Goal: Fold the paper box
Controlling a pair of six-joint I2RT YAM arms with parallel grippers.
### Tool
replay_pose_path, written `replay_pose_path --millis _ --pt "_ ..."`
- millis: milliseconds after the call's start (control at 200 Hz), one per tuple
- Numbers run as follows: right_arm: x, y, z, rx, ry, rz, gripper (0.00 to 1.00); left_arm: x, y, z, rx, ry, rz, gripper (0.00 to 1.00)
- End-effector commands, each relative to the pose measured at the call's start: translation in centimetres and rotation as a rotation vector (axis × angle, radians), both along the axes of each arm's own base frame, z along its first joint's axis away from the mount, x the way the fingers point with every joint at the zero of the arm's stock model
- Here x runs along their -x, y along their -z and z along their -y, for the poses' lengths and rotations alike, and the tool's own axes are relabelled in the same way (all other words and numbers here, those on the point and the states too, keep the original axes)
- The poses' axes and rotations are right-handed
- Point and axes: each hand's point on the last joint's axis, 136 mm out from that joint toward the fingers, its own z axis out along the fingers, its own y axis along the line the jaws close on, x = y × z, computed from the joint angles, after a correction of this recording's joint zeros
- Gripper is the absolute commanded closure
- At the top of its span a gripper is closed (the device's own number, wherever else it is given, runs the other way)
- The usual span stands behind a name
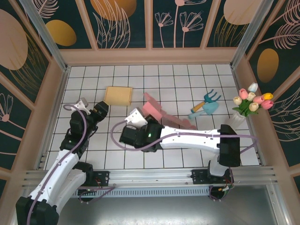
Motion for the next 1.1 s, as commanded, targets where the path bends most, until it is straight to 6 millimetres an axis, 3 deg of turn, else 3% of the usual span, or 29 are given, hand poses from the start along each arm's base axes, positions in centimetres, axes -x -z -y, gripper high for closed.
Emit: replay_pose_path --millis 0,90,210,295,435,626,861,1091 --pt "1.8 4.3 -1.1 -0.130 0.006 -0.128 0.84 0.6 2.5 -0.5 0.013 -0.040 -0.073 0.34" --pt "3.1 6.2 -3.3 -0.249 -0.080 -0.232 0.68 0.9 3.8 -0.7 0.023 -0.050 -0.102 0.34" --pt "3.3 4.9 -4.1 -0.390 -0.134 -0.289 0.58 1.3 5.1 -0.2 0.036 -0.024 -0.122 0.35" --pt "1.9 3.3 -2.5 -0.445 -0.108 -0.275 0.53 1.8 6.1 1.0 0.062 0.043 -0.128 0.37" --pt "-1.0 1.4 1.7 -0.537 -0.034 -0.247 0.51 3.3 8.0 3.7 0.071 0.139 -0.151 0.36" --pt "-2.8 1.7 6.6 -0.635 0.048 -0.233 0.50 6.1 10.0 9.9 0.088 0.302 -0.185 0.36" --pt "-2.8 3.1 8.1 -0.709 0.055 -0.244 0.47 8.7 12.8 15.1 0.115 0.379 -0.260 0.36" --pt "-3.0 3.8 8.6 -0.722 0.065 -0.249 0.47 9.3 15.4 18.8 0.122 0.417 -0.335 0.42"
